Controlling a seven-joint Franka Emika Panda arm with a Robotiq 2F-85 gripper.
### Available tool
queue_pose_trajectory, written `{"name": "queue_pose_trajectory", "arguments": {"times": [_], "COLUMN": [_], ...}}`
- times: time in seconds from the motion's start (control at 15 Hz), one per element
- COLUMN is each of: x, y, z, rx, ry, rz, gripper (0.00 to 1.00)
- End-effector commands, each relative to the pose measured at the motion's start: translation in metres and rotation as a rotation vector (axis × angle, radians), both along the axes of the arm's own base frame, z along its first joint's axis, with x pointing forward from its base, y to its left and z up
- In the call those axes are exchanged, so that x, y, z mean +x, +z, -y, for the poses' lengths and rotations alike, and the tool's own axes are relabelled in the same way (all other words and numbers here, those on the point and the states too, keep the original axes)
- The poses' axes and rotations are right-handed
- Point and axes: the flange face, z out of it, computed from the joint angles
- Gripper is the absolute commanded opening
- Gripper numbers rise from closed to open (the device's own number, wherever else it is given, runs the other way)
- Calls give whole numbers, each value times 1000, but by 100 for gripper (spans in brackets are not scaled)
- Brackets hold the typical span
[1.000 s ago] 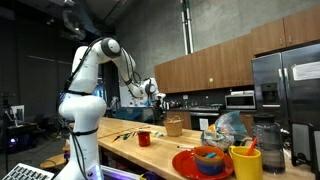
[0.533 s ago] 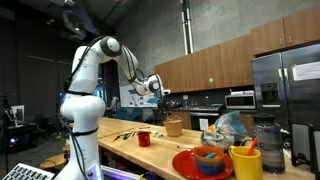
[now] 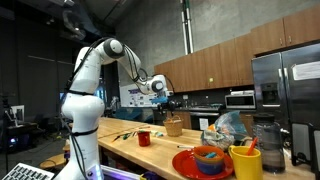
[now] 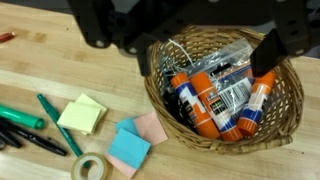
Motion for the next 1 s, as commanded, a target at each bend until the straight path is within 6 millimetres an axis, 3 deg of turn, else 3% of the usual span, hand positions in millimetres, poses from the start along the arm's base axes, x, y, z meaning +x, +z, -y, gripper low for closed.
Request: {"name": "queue_pose_trajectory", "arguments": {"times": [0.0, 0.8, 0.87, 0.93], "x": [9, 24, 24, 24], "y": [-16, -52, -55, -57], "z": [12, 20, 20, 21], "rx": [-4, -31, -30, -29], "ry": [94, 135, 132, 127], "rz": [-53, -97, -100, -102], "gripper": [100, 100, 82, 74]}}
